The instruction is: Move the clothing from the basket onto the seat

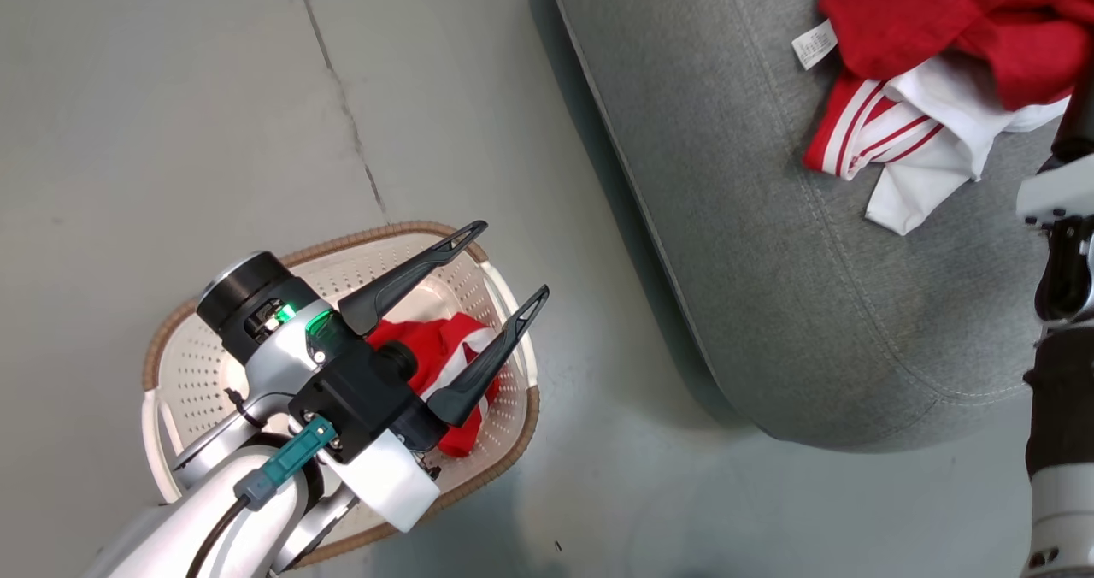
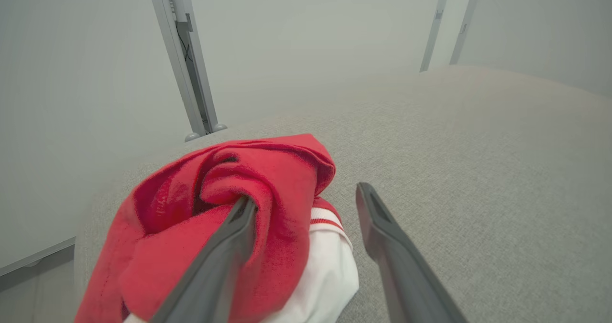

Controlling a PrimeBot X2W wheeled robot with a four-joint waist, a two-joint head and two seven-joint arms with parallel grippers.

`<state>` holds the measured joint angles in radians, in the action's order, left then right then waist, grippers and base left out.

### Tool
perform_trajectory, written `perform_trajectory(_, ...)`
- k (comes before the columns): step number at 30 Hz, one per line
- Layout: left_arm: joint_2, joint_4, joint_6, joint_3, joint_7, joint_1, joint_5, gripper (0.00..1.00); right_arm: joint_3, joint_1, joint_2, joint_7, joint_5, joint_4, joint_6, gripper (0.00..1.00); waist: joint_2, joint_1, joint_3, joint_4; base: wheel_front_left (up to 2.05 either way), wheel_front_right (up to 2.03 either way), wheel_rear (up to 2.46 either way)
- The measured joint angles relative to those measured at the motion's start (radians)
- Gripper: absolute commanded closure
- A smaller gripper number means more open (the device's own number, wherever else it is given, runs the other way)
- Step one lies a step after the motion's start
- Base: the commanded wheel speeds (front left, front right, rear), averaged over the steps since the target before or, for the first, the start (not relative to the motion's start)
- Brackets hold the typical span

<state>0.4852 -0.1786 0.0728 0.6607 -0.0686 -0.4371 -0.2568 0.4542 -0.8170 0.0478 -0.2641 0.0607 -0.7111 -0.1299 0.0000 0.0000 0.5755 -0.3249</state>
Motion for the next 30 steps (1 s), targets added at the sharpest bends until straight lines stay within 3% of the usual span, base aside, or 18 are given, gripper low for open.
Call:
perform_trajectory(13, -0.075, 0.125, -0.076, -0.027, -0.088, 0.083, -0.073, 0.00, -0.123, 0.257, 0.000, 0.000, 0.052, 0.194, 0.000, 0.00, 0.0000, 0.0000, -0.165, 0.051, 0.00, 0.00, 0.00)
perform_trajectory(24, -0.133, 0.238, -0.152, -0.087, -0.154, 0.167, -0.155, 0.00, -0.312, 0.472, -0.001, 0.000, 0.093, 0.391, 0.000, 0.00, 0.0000, 0.0000, -0.313, 0.185, 0.00, 0.00, 0.00)
perform_trajectory(30, -0.146, 0.269, -0.185, -0.127, -0.170, 0.203, -0.182, 0.00, -0.369, 0.549, -0.002, 0.008, 0.110, 0.439, 0.000, 0.00, 0.0000, 0.0000, -0.368, 0.249, 0.00, 0.00, 0.00)
